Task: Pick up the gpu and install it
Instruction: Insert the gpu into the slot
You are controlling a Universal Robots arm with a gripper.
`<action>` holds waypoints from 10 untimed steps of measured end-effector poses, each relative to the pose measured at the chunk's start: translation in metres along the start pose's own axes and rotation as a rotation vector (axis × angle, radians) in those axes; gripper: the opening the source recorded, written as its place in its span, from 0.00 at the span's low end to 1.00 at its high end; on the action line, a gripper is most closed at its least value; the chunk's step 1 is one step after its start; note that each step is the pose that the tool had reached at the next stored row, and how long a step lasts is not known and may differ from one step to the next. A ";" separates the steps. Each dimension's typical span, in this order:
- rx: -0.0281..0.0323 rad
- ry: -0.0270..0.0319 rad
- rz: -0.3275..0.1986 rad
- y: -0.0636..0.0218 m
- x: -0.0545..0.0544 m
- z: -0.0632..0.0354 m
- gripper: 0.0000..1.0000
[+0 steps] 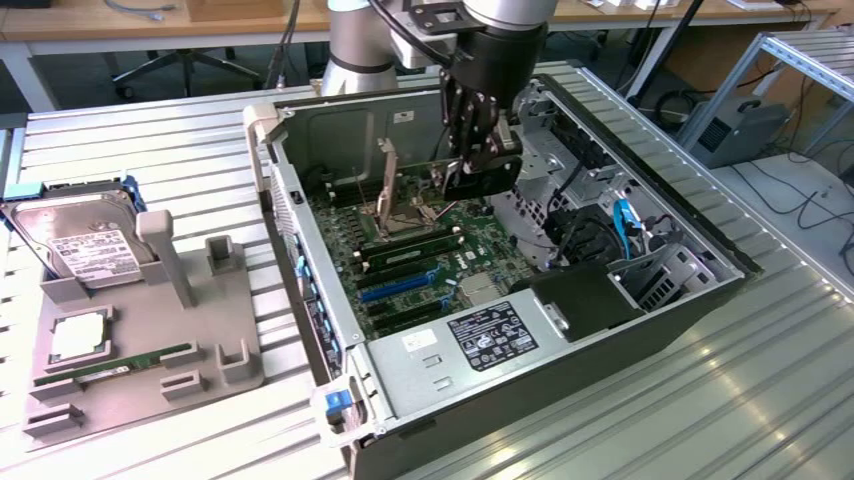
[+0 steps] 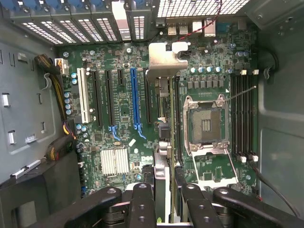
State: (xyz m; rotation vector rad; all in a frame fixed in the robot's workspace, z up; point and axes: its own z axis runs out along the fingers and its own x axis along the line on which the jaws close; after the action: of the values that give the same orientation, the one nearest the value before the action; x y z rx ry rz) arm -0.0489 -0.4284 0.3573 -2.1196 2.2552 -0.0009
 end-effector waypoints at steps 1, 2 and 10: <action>0.0000 0.0001 0.000 0.0003 0.000 0.0002 0.27; 0.0001 0.0001 0.000 0.0007 0.000 0.0004 0.27; 0.0000 0.0000 0.000 0.0027 0.001 0.0017 0.27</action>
State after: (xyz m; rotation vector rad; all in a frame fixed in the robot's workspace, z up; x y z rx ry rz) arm -0.0516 -0.4287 0.3555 -2.1196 2.2552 -0.0010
